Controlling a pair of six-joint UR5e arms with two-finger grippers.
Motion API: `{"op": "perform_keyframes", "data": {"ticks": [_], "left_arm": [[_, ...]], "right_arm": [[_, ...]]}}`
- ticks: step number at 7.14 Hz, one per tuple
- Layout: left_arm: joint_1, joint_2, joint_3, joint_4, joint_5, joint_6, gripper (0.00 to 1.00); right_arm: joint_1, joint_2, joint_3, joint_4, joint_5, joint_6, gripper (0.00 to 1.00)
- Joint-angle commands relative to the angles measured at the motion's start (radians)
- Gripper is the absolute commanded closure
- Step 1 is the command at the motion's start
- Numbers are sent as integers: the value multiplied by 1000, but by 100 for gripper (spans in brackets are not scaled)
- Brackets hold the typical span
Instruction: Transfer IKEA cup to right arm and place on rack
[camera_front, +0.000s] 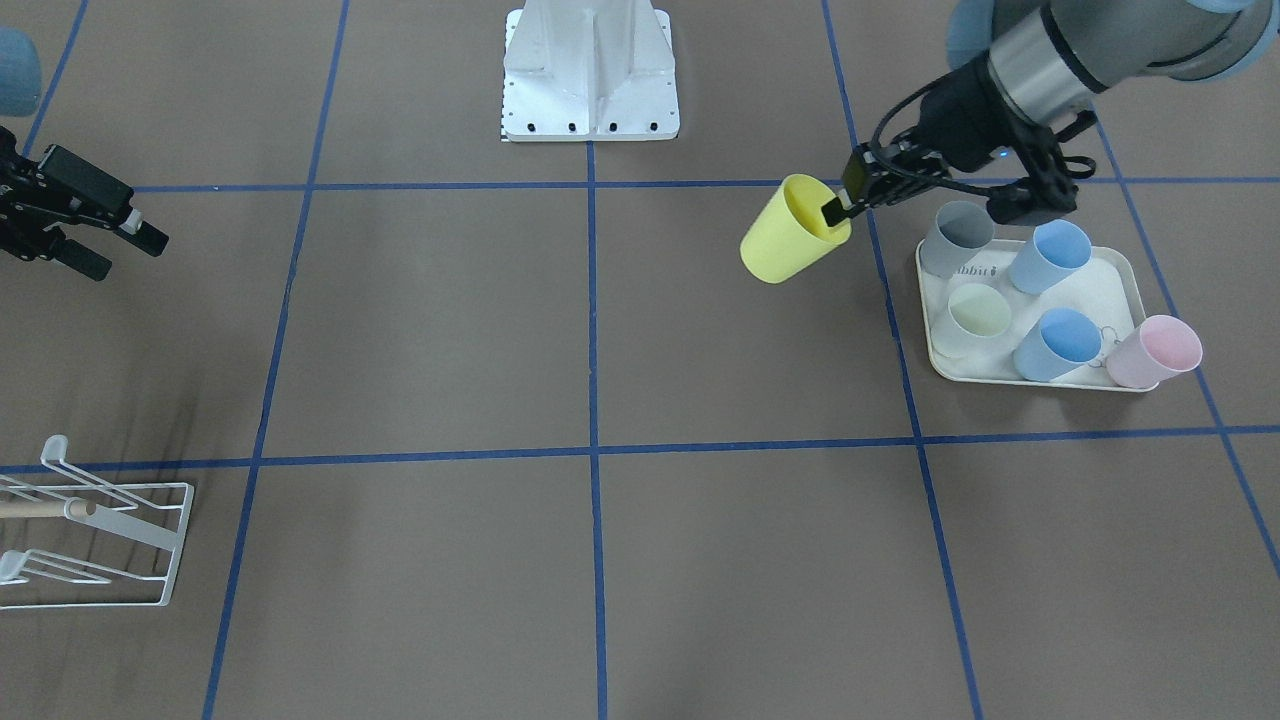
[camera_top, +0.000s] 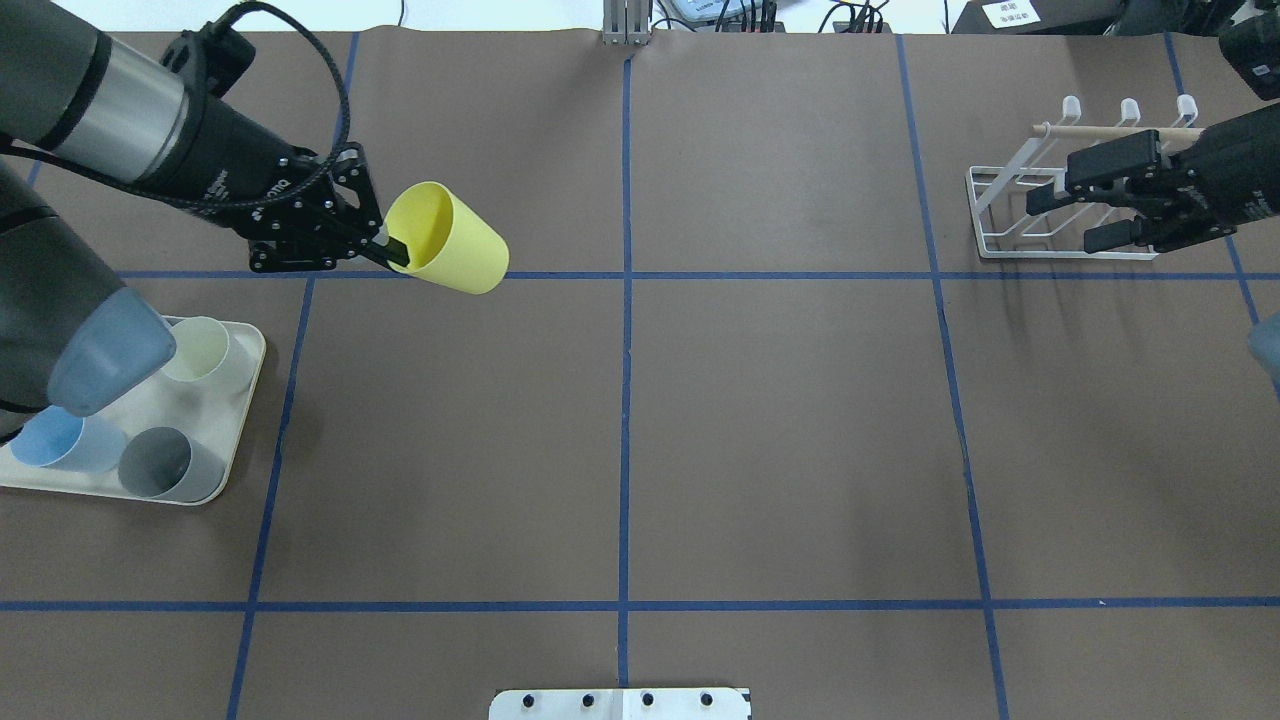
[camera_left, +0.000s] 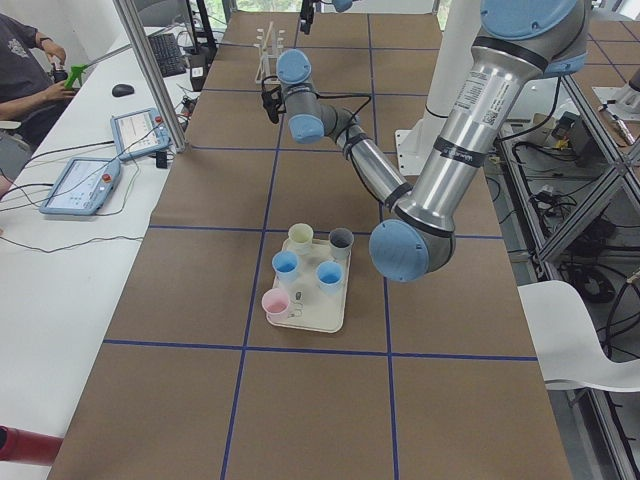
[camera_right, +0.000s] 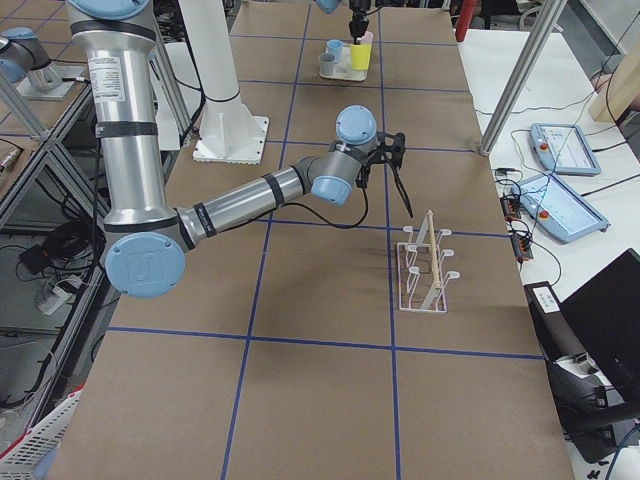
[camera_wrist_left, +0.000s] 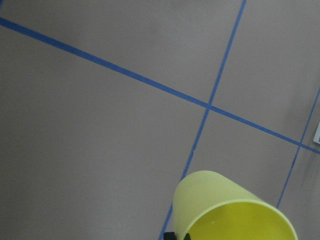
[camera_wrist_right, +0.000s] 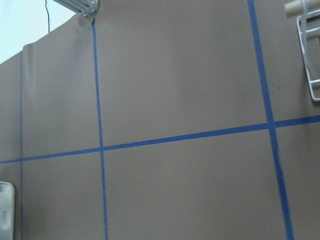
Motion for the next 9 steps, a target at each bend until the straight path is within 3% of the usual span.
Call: {"op": "perform_keyframes", "data": {"ticks": [1,2,3,4,5,6,9], "left_arm": [[57,-63,23,-98,65,-233,100],[70,-66,38,-161,145,-318,100],[92,-66,80,-312,227,-422,100],[105,-66,148,-484,265,-564,100],[105,-62,192,-607,268,-652,100],[106,-66,202,-639,282,-698,100],[106,-65,260,-978,289,-1012,100]], "right_arm": [[-89,83,-4,106,-136,205,2],[-159,108,-6,168,-230,306,2],[-213,131,-9,239,-275,438,2],[-250,148,-7,308,-327,450,2],[-293,151,-12,363,-382,451,2],[-353,151,-14,420,-478,451,2],[-390,192,-18,555,-548,501,2]]}}
